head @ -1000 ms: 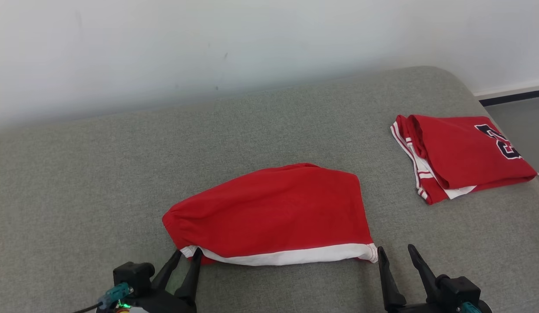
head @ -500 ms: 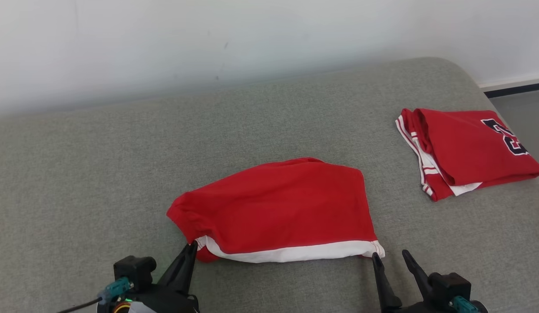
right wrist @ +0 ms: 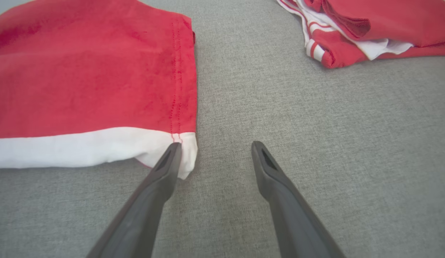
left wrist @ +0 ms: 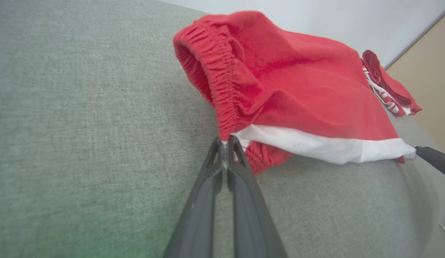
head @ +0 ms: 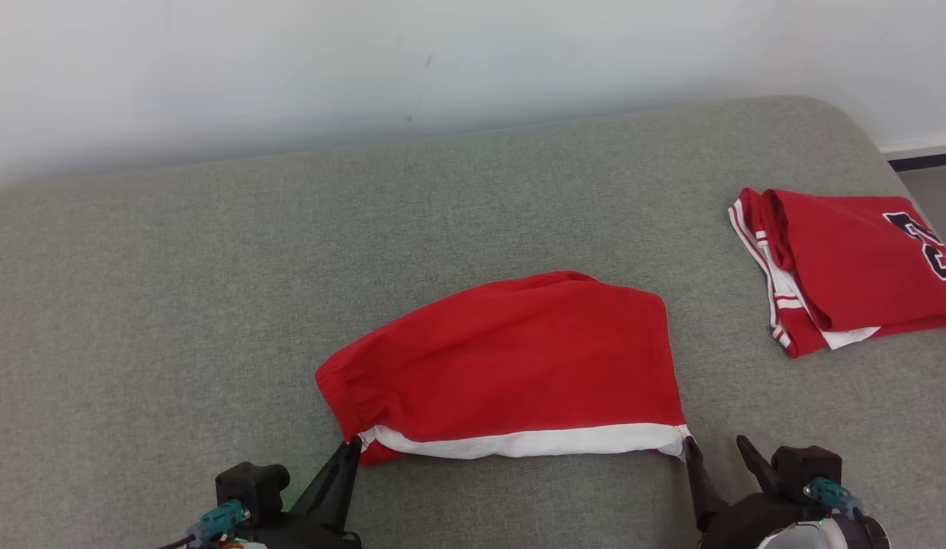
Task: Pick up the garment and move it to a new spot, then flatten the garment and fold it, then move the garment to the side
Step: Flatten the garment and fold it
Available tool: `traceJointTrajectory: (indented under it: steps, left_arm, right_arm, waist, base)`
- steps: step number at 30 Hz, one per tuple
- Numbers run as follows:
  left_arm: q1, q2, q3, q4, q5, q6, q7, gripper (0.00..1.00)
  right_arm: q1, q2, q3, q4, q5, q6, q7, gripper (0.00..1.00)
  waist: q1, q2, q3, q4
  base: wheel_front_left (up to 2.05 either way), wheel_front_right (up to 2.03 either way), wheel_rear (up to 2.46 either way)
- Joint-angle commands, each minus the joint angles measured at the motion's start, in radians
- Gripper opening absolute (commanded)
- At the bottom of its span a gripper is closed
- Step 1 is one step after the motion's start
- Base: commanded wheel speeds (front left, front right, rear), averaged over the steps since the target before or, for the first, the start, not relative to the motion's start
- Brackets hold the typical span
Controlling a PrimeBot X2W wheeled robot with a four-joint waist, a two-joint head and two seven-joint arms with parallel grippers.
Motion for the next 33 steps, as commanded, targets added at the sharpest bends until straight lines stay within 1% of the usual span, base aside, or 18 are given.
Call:
traceJointTrajectory:
  steps: [1,11,13,15,16,18,20,24,26,27,29,30,31,32,33]
  left_arm:
    - [-0.008,0.0,-0.001,-0.003,0.011,0.001,-0.002,0.0]
    - [-0.023,0.001,-0.001,0.0,0.015,0.001,-0.003,0.0]
    - [-0.025,0.0,0.0,0.0,0.015,0.001,-0.002,0.0]
    - [-0.026,0.0,0.0,-0.001,0.016,0.001,-0.002,0.0]
    - [-0.026,0.0,0.001,-0.002,0.016,0.001,-0.002,0.0]
    - [-0.024,0.0,0.001,-0.004,0.016,0.001,-0.002,0.0]
    - [-0.021,-0.001,0.002,-0.006,0.017,0.001,-0.003,0.0]
    - [-0.016,-0.002,0.001,-0.008,0.016,0.001,-0.002,0.0]
    - [-0.015,-0.004,0.002,-0.008,0.016,0.001,-0.002,0.0]
    - [-0.015,-0.004,0.003,-0.008,0.017,0.001,-0.002,0.0]
    - [-0.014,-0.006,0.003,-0.008,0.018,0.001,-0.002,0.0]
    - [-0.013,-0.006,0.003,-0.007,0.018,0.001,-0.002,0.0]
    - [-0.011,-0.006,0.003,-0.007,0.018,0.001,-0.002,0.0]
    - [-0.01,-0.006,0.003,-0.006,0.018,0.001,-0.003,0.0]
    - [-0.008,-0.006,0.003,-0.006,0.017,0.001,-0.002,0.0]
  right_arm:
    - [-0.018,0.004,0.002,0.012,0.008,-0.002,0.005,1.0]
    - [-0.054,0.004,0.07,0.077,0.048,-0.002,0.05,1.0]
    - [-0.053,0.004,0.079,0.08,0.054,-0.002,0.048,0.91]
    - [-0.053,0.004,0.089,0.08,0.054,-0.002,0.044,0.87]
    - [-0.053,0.004,0.093,0.079,0.052,-0.002,0.041,0.87]
    - [-0.05,0.004,0.094,0.074,0.044,-0.002,0.035,0.94]
    - [-0.046,0.004,0.094,0.069,0.045,-0.002,0.035,0.93]
    - [-0.039,0.004,0.102,0.053,0.042,-0.002,0.044,0.85]
    - [-0.037,0.004,0.105,0.044,0.045,-0.002,0.052,0.79]
    - [-0.037,0.004,0.107,0.041,0.047,-0.002,0.055,0.67]
    - [-0.039,0.004,0.109,0.037,0.045,-0.002,0.059,0.63]
    - [-0.039,0.004,0.111,0.033,0.04,-0.002,0.059,0.55]
    - [-0.038,0.004,0.111,0.03,0.038,-0.002,0.061,0.54]
    - [-0.036,0.004,0.112,0.028,0.039,-0.002,0.063,0.49]
    - [-0.034,0.004,0.112,0.027,0.039,-0.002,0.065,0.48]
  waist:
    - [0.0,-0.0001,0.007,0.005]
    - [0.0,-0.0001,0.022,0.016]
    - [0.0,-0.0001,0.023,0.017]
    - [0.0,-0.0001,0.024,0.018]
    - [0.0,-0.0001,0.024,0.019]
    - [0.0,-0.0001,0.024,0.019]
    - [0.0,-0.0001,0.023,0.019]
    - [0.0,-0.0001,0.021,0.019]
    - [0.0,-0.0001,0.02,0.019]
    - [0.0,-0.0001,0.02,0.02]
    - [0.0,-0.0001,0.019,0.02]
    - [0.0,-0.0001,0.018,0.021]
    - [0.0,-0.0001,0.017,0.021]
    - [0.0,-0.0001,0.016,0.022]
    - [0.0,-0.0001,0.015,0.022]
  base:
    - [0.0,0.0,0.0]
    - [0.0,0.0,0.0]
    - [0.0,0.0,0.0]
    - [0.0,0.0,0.0]
    - [0.0,0.0,0.0]
    - [0.0,0.0,0.0]
    - [0.0,0.0,0.0]
    - [0.0,0.0,0.0]
    - [0.0,0.0,0.0]
    - [0.0,0.0,0.0]
    - [0.0,0.0,0.0]
    - [0.0,0.0,0.0]
    - [0.0,0.0,0.0]
    - [0.0,0.0,0.0]
    - [0.0,0.0,0.0]
